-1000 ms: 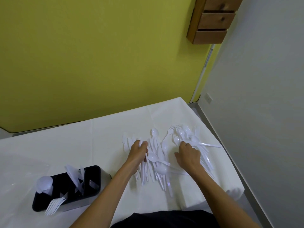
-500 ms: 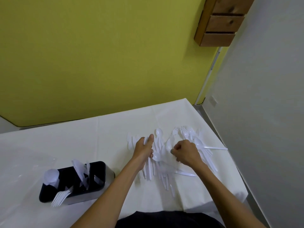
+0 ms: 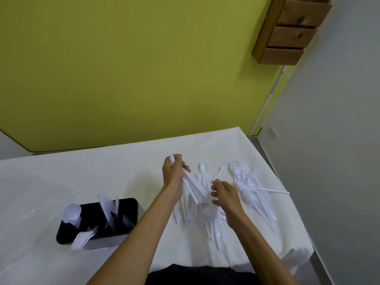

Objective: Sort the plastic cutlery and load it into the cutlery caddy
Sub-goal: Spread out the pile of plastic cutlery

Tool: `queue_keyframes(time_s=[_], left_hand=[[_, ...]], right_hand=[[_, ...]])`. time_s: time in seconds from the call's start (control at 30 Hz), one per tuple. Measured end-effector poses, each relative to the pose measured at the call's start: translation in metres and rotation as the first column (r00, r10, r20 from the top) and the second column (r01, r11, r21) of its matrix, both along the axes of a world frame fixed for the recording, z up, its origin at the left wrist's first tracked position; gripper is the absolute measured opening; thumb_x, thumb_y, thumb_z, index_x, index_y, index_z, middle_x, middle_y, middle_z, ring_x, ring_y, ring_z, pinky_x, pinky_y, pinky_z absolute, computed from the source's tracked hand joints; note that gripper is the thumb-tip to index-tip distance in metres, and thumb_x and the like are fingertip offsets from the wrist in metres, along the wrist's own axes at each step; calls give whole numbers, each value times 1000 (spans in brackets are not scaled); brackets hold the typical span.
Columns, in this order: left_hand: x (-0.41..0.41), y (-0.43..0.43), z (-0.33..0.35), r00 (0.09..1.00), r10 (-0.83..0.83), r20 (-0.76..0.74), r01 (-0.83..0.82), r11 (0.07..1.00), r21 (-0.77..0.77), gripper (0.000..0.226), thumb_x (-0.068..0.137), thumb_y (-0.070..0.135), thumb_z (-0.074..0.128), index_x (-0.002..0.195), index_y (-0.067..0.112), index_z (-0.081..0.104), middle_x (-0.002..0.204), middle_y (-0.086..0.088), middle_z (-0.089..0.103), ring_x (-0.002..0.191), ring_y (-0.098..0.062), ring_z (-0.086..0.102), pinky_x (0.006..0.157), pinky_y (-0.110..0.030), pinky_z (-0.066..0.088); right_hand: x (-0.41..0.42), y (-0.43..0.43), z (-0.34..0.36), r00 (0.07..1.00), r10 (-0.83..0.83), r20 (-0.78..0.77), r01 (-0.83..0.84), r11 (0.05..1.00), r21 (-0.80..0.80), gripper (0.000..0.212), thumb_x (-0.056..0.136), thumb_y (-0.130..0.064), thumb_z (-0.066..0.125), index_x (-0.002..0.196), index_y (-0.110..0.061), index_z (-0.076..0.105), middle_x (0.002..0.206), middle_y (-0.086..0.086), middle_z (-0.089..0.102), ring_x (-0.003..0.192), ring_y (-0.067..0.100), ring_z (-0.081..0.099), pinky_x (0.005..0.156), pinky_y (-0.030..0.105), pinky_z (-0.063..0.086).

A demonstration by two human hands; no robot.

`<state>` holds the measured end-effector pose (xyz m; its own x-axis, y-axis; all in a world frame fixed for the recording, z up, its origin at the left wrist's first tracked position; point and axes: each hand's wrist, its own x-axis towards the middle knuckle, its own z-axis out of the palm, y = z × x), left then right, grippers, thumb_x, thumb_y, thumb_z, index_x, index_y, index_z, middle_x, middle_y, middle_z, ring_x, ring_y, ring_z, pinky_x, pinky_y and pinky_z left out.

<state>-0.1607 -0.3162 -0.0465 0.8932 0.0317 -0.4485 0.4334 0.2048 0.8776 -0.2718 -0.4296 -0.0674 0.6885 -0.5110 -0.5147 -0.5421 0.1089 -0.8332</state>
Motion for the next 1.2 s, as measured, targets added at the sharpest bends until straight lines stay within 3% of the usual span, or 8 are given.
queue_keyframes(time_s=[0.17, 0.33, 0.5, 0.6, 0.67, 0.8, 0.93, 1.2], left_hand=[[-12, -9, 33, 990, 134, 44, -127, 983, -134, 33, 99, 37, 58, 77, 12, 57, 47, 7, 43, 43, -11, 42, 59, -30, 49], [-28, 28, 61, 972, 156, 177, -132, 981, -139, 47, 98, 44, 58, 65, 15, 42, 47, 7, 41, 43, -14, 47, 60, -34, 51], [-43, 88, 72, 956, 113, 269, -93, 992, -87, 46, 101, 46, 52, 64, 21, 41, 51, 4, 45, 48, -22, 48, 61, -43, 47], [-50, 129, 87, 939, 153, 309, -132, 987, -88, 42, 103, 43, 48, 71, 18, 39, 55, 5, 42, 47, -17, 45, 60, -38, 46], [-53, 161, 97, 914, 213, 346, -199, 977, -74, 40, 103, 41, 48, 73, 17, 39, 55, 6, 40, 47, -15, 42, 55, -33, 47], [-52, 223, 98, 859, 322, 399, -334, 942, -42, 38, 103, 39, 49, 73, 18, 41, 57, 4, 39, 48, -15, 39, 53, -30, 47], [-49, 251, 81, 842, 312, 440, -359, 933, 27, 38, 104, 39, 49, 73, 17, 40, 55, 5, 39, 48, -16, 41, 57, -35, 48], [-63, 241, 49, 876, 134, 463, -280, 924, 262, 44, 103, 44, 47, 76, 10, 43, 50, 7, 51, 55, -18, 54, 71, -47, 53]], right_hand=[[17, 37, 19, 981, -191, 44, 134, 819, 558, 42, 106, -32, 39, 123, 3, 57, 125, 17, 62, 120, 32, 59, 107, 48, 46], [31, 81, 41, 950, -307, 62, 202, 749, 631, 25, 98, -4, 45, 110, 9, 62, 106, 21, 67, 102, 35, 65, 100, 43, 50], [37, 124, 40, 973, -205, 104, 98, 780, 618, 31, 93, -16, 53, 114, -5, 72, 113, 8, 74, 111, 26, 68, 109, 43, 45], [27, 157, 56, 977, -126, 174, 35, 892, 451, 27, 95, -14, 50, 110, -10, 72, 110, 3, 75, 105, 17, 69, 100, 34, 50], [17, 178, 62, 965, -1, 262, -43, 986, 162, 29, 97, -9, 43, 109, -16, 69, 110, -2, 72, 105, 12, 67, 97, 32, 51], [0, 209, 42, 913, 337, 232, -259, 915, -309, 33, 101, -10, 41, 126, -20, 58, 126, -7, 61, 114, 10, 56, 100, 28, 45], [-5, 223, 21, 865, 462, 197, -318, 807, -497, 38, 101, -8, 42, 139, -13, 48, 139, 2, 52, 126, 16, 49, 108, 25, 37], [-8, 229, 13, 839, 530, 124, -362, 713, -600, 51, 100, 0, 37, 150, -8, 36, 155, 6, 37, 143, 20, 35, 121, 35, 27]])
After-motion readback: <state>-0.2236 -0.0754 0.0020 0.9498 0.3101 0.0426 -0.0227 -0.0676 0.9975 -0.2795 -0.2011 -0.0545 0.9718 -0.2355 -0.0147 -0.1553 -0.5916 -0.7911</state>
